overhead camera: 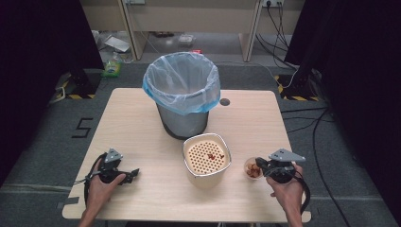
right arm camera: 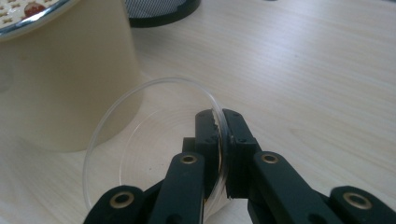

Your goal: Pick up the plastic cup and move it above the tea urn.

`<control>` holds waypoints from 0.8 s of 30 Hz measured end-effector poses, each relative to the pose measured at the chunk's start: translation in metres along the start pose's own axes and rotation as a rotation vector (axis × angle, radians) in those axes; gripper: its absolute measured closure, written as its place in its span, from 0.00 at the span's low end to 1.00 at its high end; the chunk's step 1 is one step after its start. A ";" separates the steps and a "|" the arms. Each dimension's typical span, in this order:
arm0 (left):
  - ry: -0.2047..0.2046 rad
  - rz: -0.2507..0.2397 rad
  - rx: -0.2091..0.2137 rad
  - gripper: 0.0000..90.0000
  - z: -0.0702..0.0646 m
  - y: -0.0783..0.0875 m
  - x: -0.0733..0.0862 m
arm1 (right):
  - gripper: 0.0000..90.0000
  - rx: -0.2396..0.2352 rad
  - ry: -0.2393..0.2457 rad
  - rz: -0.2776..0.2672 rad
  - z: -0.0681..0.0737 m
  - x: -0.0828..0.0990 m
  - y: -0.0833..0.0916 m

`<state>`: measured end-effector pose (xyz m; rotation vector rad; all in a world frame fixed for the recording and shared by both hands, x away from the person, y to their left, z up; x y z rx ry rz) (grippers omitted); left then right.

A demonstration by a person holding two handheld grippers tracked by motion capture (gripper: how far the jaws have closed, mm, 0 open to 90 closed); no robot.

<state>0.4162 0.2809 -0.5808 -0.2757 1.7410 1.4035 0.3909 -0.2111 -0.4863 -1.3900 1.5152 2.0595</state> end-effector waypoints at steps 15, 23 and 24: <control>0.000 0.000 0.000 0.00 0.000 0.000 0.000 | 0.96 0.068 0.049 -0.081 -0.012 -0.029 0.012; 0.000 0.000 0.000 0.00 0.000 0.000 0.000 | 0.96 0.093 0.059 -0.125 -0.022 -0.050 0.010; 0.000 0.000 0.000 0.00 0.000 0.000 0.000 | 0.96 0.100 0.063 -0.129 -0.023 -0.053 0.009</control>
Point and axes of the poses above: each handheld gripper's, and its own axes: y roughly backward along the jaws, x roughly out of its underside, z roughly to its left, the point moved 8 cm from there along -y, roughly forward along the jaws, and after that the axes turned 2 degrees about -x, right-handed, at the moved point
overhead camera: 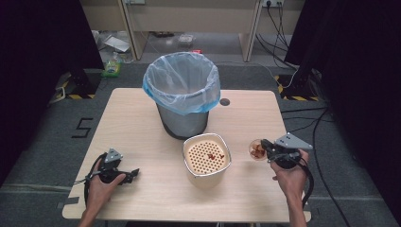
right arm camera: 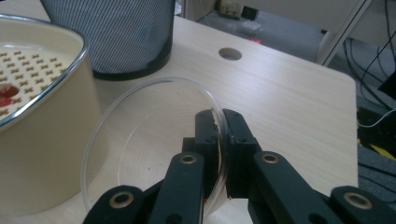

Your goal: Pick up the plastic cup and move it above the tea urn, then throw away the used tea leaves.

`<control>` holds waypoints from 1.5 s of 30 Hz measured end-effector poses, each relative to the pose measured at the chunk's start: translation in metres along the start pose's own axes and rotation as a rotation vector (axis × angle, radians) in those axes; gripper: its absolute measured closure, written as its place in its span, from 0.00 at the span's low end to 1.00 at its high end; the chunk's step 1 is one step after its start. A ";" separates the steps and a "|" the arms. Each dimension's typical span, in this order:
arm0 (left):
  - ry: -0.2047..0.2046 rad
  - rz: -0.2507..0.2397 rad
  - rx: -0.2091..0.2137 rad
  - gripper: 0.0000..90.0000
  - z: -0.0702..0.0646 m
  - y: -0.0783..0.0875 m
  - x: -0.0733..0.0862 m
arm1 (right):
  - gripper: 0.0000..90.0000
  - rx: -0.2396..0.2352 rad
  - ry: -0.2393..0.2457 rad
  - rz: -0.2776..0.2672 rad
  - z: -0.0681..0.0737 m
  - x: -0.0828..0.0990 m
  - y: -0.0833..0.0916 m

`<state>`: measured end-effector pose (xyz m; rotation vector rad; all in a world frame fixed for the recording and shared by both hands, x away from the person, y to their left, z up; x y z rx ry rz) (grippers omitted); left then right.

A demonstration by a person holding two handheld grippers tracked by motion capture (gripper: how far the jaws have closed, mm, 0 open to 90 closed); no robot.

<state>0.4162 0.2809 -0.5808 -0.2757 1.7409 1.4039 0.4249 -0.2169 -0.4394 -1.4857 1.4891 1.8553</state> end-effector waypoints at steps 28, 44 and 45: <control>0.000 0.000 0.000 0.00 0.000 0.000 0.000 | 0.95 0.040 0.096 -0.148 0.014 -0.072 -0.018; -0.003 -0.003 -0.002 0.00 0.000 0.000 0.000 | 0.95 0.077 0.316 -0.268 0.052 -0.107 -0.017; -0.002 -0.003 -0.002 0.00 0.000 0.000 0.000 | 0.95 0.082 0.337 -0.275 0.056 -0.109 -0.017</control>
Point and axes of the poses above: each handheld gripper's, and its own axes: y roughly backward along the jaws, x roughly out of its underside, z roughly to its left, the point moved 8 cm from there along -y, roughly forward along the jaws, and after that the axes turned 2 degrees about -x, right-handed, at the moved point
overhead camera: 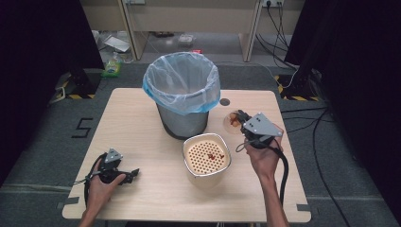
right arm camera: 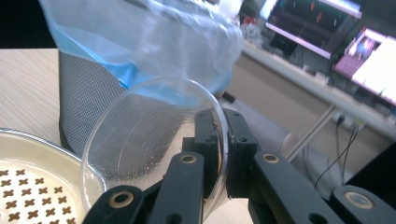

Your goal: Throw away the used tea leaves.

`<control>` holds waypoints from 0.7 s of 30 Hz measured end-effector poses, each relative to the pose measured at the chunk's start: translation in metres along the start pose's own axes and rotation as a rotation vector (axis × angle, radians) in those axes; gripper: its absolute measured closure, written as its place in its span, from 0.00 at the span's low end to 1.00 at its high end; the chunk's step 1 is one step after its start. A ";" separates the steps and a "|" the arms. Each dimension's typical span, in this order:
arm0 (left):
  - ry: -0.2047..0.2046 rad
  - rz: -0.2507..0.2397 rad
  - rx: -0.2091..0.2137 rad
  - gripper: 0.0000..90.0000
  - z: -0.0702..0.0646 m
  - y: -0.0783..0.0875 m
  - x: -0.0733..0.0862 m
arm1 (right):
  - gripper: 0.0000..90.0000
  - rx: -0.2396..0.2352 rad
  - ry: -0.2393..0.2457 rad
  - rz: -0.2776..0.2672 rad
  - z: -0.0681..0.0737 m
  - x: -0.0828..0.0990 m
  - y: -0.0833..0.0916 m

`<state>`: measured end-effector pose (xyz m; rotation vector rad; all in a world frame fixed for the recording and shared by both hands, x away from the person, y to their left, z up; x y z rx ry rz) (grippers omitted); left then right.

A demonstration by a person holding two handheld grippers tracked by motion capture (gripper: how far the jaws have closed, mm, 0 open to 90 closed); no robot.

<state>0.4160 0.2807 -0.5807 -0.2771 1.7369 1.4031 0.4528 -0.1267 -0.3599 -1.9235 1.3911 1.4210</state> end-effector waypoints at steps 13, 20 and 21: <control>0.000 -0.001 0.000 0.00 0.000 0.000 0.000 | 0.96 0.096 0.392 -0.050 0.041 -0.014 0.003; 0.000 -0.002 -0.001 0.00 0.000 0.000 0.000 | 0.96 0.129 0.494 -0.096 0.056 -0.022 0.006; 0.000 -0.002 -0.001 0.00 0.000 0.000 0.000 | 0.96 0.134 0.506 -0.105 0.058 -0.024 0.008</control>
Point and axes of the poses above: each handheld gripper's, and its own axes: y roughly backward along the jaws, x roughly out of its underside, z roughly to its left, the point moved 8 cm from there along -y, roughly forward along the jaws, and after that the axes turned 2 degrees about -x, right-handed, at the moved point
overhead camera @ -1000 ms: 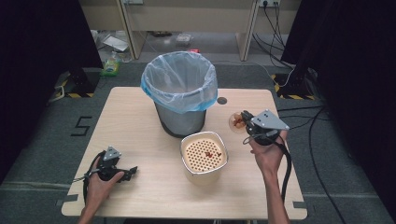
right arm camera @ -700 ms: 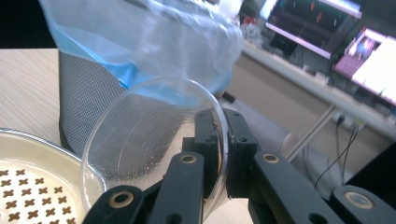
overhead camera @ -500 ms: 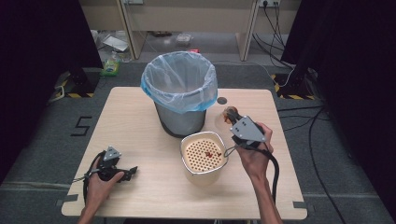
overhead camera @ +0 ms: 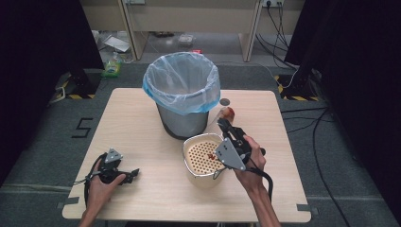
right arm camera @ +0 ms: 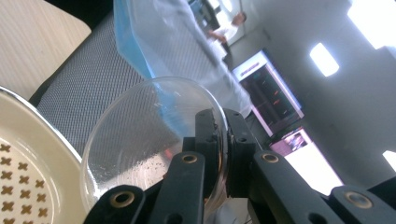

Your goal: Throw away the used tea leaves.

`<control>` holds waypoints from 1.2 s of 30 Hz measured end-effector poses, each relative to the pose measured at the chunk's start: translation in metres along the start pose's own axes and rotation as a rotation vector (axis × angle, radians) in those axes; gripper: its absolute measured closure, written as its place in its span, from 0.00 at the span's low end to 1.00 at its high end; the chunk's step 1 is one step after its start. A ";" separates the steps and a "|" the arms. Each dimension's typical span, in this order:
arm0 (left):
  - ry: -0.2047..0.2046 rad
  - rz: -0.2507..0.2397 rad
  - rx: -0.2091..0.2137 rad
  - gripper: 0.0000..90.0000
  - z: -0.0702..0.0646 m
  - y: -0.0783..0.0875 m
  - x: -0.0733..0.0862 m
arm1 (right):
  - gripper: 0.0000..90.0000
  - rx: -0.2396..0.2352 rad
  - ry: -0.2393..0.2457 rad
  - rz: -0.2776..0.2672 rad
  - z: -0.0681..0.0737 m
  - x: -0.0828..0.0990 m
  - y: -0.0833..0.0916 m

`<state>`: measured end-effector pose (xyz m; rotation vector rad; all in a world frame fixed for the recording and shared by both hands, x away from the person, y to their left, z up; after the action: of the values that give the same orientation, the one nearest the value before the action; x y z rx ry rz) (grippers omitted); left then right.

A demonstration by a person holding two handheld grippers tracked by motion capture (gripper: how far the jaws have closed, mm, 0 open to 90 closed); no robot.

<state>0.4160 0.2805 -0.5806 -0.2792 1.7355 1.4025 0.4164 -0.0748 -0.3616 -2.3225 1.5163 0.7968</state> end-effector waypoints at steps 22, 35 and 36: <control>0.000 0.000 0.000 0.00 0.000 0.000 0.000 | 0.97 0.076 0.362 -0.003 0.031 0.002 -0.010; 0.001 0.002 0.002 0.00 0.000 0.000 0.000 | 0.97 0.093 0.497 -0.034 0.042 0.002 -0.009; 0.000 0.000 0.001 0.00 0.000 0.000 0.000 | 0.97 0.095 0.501 -0.031 0.043 0.004 -0.010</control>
<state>0.4160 0.2806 -0.5806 -0.2783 1.7357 1.4023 0.4134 -0.0529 -0.3995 -2.5872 1.6477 0.1247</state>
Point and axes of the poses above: each handheld gripper's, and its own axes: y roughly backward along the jaws, x roughly out of its underside, z roughly to its left, the point moved 8 cm from there along -y, roughly forward along the jaws, and after that the axes turned 2 degrees about -x, right-handed, at the moved point
